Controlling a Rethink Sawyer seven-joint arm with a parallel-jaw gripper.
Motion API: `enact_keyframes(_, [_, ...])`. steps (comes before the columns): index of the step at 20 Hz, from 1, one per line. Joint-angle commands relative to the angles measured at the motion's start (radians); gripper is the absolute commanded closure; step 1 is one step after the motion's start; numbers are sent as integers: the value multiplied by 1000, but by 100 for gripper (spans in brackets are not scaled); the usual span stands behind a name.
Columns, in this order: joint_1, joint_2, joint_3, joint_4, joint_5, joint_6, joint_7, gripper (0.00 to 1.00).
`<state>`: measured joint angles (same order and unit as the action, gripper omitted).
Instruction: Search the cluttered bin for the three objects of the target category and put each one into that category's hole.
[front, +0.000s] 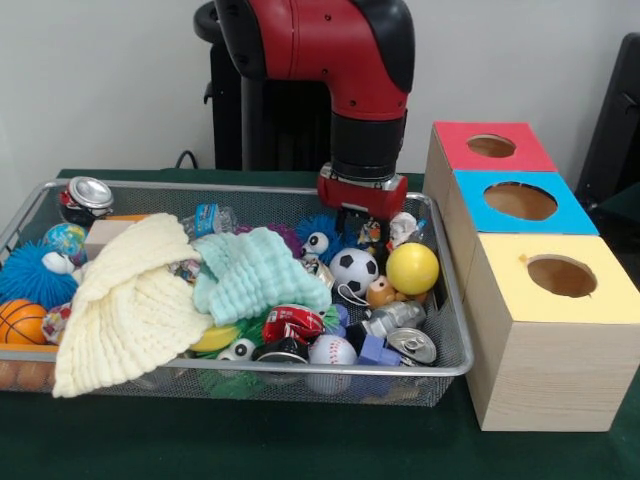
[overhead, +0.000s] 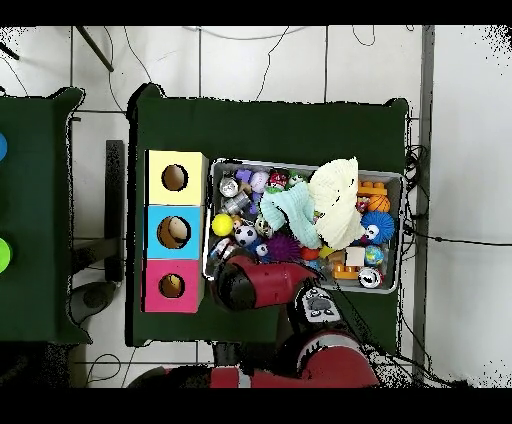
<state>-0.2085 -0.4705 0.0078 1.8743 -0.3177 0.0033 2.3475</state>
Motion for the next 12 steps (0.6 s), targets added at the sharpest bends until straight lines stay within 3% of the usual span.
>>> enact_keyframes(1, [49, 38, 20, -209, 110, 11, 110, 0])
enact_keyframes(4, [-11, 49, 85, -239, 119, 59, 75, 0])
enact_keyframes(7, [-55, 87, 116, -352, 111, 148, -7, 0])
enact_keyframes(12, [-101, 145, 168, -489, 59, 195, -85, 0])
